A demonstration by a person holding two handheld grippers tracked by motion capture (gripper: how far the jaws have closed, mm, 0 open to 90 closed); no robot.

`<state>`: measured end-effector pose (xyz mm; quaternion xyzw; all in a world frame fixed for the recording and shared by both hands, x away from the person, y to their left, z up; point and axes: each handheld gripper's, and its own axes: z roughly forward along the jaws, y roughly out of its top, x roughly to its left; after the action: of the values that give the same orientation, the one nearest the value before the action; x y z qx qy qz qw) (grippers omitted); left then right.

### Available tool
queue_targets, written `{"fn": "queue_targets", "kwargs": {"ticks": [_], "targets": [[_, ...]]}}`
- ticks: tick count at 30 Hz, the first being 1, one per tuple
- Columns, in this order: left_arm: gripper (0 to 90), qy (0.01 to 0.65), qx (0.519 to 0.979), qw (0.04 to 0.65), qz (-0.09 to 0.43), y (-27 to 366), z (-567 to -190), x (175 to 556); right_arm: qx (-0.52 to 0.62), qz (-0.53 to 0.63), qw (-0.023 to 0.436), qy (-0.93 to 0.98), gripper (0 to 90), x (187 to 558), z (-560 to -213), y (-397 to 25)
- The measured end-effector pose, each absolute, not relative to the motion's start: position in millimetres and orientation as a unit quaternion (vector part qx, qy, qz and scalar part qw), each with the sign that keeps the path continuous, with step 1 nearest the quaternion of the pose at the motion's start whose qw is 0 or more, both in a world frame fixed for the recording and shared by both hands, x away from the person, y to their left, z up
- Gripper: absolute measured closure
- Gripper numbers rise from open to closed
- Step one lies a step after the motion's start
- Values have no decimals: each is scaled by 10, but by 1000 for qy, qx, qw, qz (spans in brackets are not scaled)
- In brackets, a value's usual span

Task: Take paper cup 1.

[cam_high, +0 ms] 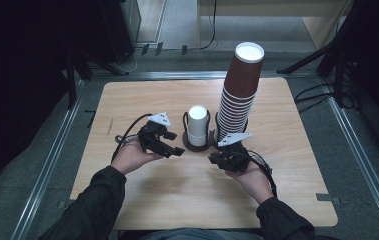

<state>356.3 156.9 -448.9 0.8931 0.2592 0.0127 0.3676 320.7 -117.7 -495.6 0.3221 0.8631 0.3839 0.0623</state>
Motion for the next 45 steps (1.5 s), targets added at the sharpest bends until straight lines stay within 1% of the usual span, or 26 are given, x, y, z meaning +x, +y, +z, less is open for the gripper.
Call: {"fn": "queue_targets", "kwargs": {"ticks": [3, 4, 5, 6, 7, 10, 13, 15, 24, 25, 28, 31, 35, 39, 41, 45], "targets": [[274, 250, 896, 365, 16, 1558, -4405, 3654, 325, 387, 66, 860, 853, 3225, -4951, -1145], [243, 251, 895, 369, 21, 1554, -4374, 3689, 331, 388, 71, 857, 879, 3245, -4950, -1112], [217, 251, 895, 369, 21, 1554, -4374, 3689, 331, 388, 71, 857, 879, 3245, -4950, -1112], [217, 253, 894, 370, 25, 1557, -4351, 3719, 334, 391, 72, 855, 888, 3249, -4953, -1098], [195, 252, 891, 376, 21, 1561, -4337, 3740, 335, 394, 81, 852, 899, 3256, -4967, -1061], [196, 254, 889, 382, 13, 1559, -4264, 3857, 346, 404, 92, 842, 900, 3276, -4994, -1013], [208, 246, 892, 379, 24, 1534, -4185, 3933, 354, 421, 100, 829, 899, 3291, -5018, -953], [207, 246, 893, 376, 34, 1511, -4146, 3970, 361, 435, 120, 816, 899, 3284, -5024, -923], [225, 232, 894, 384, 24, 1385, -4048, 4162, 393, 434, 130, 800, 897, 3360, -5107, -827], [225, 227, 895, 382, 24, 1345, -4039, 4212, 404, 435, 133, 794, 883, 3367, -5130, -803], [227, 226, 893, 389, 20, 1285, -4034, 4272, 402, 436, 152, 791, 883, 3362, -5132, -758], [227, 236, 889, 391, 18, 1210, -4024, 4312, 401, 436, 151, 791, 883, 3373, -5131, -722], [238, 227, 891, 391, 21, 1147, -3992, 4328, 408, 436, 145, 789, 883, 3391, -5140, -703], [261, 222, 892, 392, 24, 1097, -3991, 4344, 406, 433, 155, 790, 874, 3393, -5146, -688], [296, 219, 895, 387, 28, 1087, -4002, 4346, 405, 432, 155, 791, 874, 3400, -5145, -685], [300, 218, 895, 387, 30, 1061, -4025, 4363, 404, 432, 155, 791, 874, 3413, -5135, -661]]}}
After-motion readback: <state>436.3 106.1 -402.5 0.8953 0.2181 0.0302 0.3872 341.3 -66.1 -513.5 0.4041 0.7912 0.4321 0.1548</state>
